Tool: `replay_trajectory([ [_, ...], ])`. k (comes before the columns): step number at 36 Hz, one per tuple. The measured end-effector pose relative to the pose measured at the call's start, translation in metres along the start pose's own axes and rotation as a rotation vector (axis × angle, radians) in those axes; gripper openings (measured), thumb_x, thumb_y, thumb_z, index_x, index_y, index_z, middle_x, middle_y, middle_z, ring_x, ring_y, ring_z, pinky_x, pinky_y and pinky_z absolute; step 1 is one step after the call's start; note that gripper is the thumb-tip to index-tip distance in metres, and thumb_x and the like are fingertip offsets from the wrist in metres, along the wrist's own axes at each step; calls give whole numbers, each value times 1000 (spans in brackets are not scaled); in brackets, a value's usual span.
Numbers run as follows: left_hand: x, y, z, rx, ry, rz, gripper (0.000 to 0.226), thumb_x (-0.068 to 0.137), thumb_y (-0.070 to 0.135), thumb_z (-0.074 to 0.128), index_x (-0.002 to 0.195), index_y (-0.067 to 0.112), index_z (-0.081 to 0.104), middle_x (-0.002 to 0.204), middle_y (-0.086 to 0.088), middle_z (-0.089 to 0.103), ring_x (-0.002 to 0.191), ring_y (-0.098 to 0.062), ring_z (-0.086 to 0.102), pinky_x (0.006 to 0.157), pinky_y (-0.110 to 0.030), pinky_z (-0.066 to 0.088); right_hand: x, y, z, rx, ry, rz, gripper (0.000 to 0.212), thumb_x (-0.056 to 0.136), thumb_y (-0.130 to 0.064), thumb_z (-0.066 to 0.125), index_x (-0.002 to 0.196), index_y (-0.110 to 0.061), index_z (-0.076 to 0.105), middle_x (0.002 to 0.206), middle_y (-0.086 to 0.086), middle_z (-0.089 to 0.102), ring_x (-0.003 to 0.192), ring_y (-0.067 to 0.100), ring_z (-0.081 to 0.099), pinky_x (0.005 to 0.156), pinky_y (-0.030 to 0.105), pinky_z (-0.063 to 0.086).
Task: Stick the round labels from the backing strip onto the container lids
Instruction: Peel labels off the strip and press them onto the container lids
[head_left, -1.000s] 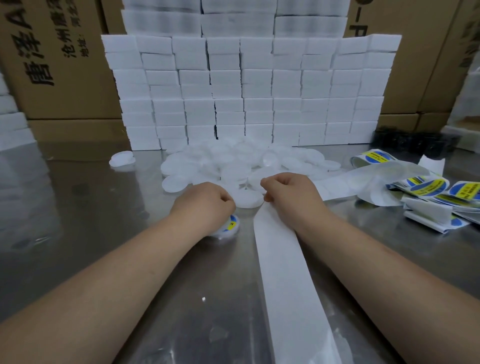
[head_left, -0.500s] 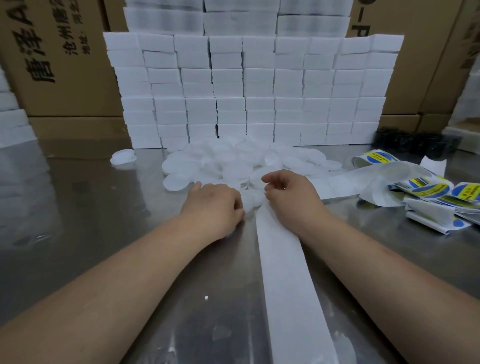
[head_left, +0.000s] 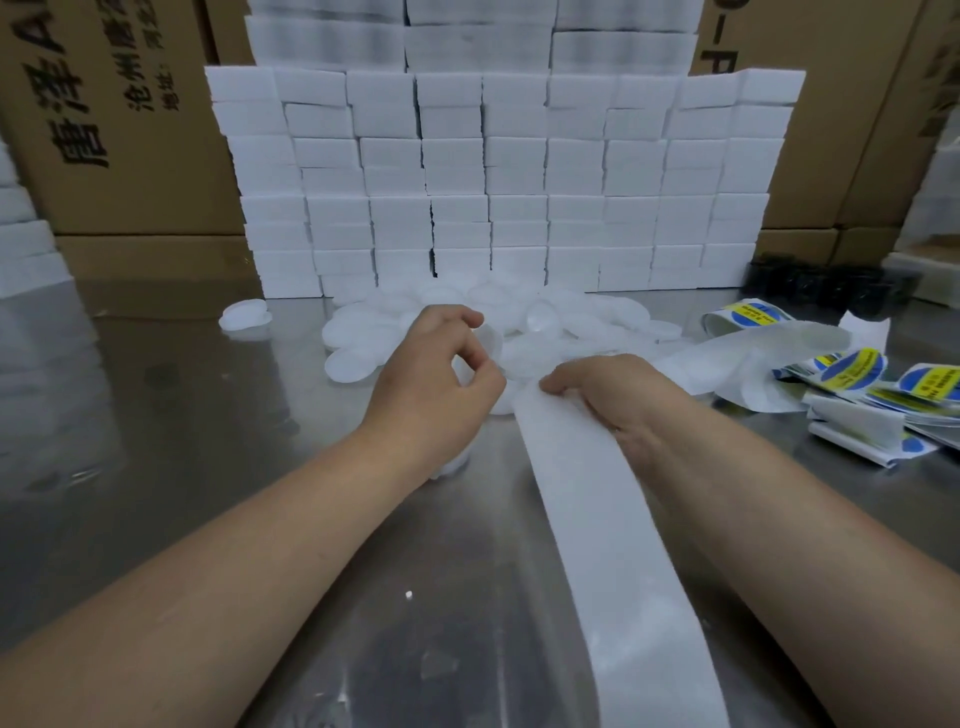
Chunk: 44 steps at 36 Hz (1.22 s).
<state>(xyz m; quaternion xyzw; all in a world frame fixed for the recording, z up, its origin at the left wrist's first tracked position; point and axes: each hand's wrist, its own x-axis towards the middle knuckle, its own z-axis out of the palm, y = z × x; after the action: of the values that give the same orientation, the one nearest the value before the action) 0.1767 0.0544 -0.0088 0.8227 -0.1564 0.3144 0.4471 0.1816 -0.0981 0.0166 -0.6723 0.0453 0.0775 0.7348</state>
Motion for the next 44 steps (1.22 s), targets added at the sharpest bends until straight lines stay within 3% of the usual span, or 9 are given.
replay_trajectory([
  [3, -1, 2, 1, -12, -14, -1, 32, 76, 14, 56, 52, 32, 46, 101, 32, 50, 98, 14, 48, 72, -15, 35, -3, 0, 4, 148, -164, 74, 16, 82, 13, 45, 76, 2, 55, 65, 13, 57, 45, 22, 58, 41, 23, 49],
  [9, 0, 7, -1, 42, -52, -50, 4, 71, 35, 46, 70, 33, 44, 95, 21, 53, 88, 2, 47, 74, -8, 35, 0, 3, 5, 65, -209, -23, 26, 73, 15, 40, 84, -4, 53, 76, 13, 45, 63, 26, 45, 58, 28, 40],
  [12, 2, 5, -2, 104, -91, -85, 37, 67, 41, 38, 101, 38, 52, 101, 14, 56, 91, -7, 48, 79, -23, 40, -1, 4, 6, 0, -236, -77, 38, 70, 16, 38, 100, 7, 60, 84, 16, 48, 73, 29, 46, 62, 31, 39],
  [15, 1, 7, -4, 192, -110, -47, 58, 68, 43, 37, 122, 37, 55, 100, 14, 57, 100, -10, 46, 86, -23, 35, -2, 5, 7, -9, -284, -111, 45, 72, 15, 36, 110, 8, 57, 86, 16, 53, 76, 28, 49, 66, 33, 41],
  [22, 0, 9, -5, 248, -65, 34, 35, 72, 53, 55, 92, 27, 65, 86, 18, 51, 96, -11, 44, 80, -21, 31, -4, 6, 4, 89, -346, -82, 9, 82, -8, 45, 82, -7, 54, 77, 9, 53, 65, 21, 54, 66, 28, 44],
  [26, 0, 8, -4, 257, -92, 40, 33, 66, 48, 63, 92, 28, 61, 92, 13, 53, 97, -11, 48, 82, -22, 33, 2, 8, 4, 60, -245, -94, 22, 86, -24, 57, 96, -5, 64, 87, 9, 61, 77, 20, 61, 72, 29, 45],
  [29, 1, 9, -4, 240, -89, 43, 24, 66, 47, 63, 81, 33, 50, 88, 14, 51, 93, -11, 48, 81, -23, 35, 2, 8, 6, -58, -145, -168, 6, 84, -13, 60, 84, -7, 63, 83, 13, 57, 74, 24, 55, 67, 32, 43],
  [33, 3, 6, -4, 247, -71, 11, 23, 71, 36, 61, 69, 38, 38, 80, 17, 45, 88, -11, 45, 73, -19, 29, 4, 7, 3, -120, -72, -252, 22, 79, 2, 56, 61, -10, 57, 67, 10, 56, 69, 24, 49, 67, 34, 38],
  [44, 3, 3, -3, 215, -54, 4, 21, 87, 11, 50, 95, 21, 67, 98, 9, 51, 102, -18, 51, 86, -25, 37, 8, 10, 3, -236, -171, -277, 33, 70, 11, 45, 79, -11, 67, 73, 9, 64, 69, 26, 59, 69, 32, 46],
])
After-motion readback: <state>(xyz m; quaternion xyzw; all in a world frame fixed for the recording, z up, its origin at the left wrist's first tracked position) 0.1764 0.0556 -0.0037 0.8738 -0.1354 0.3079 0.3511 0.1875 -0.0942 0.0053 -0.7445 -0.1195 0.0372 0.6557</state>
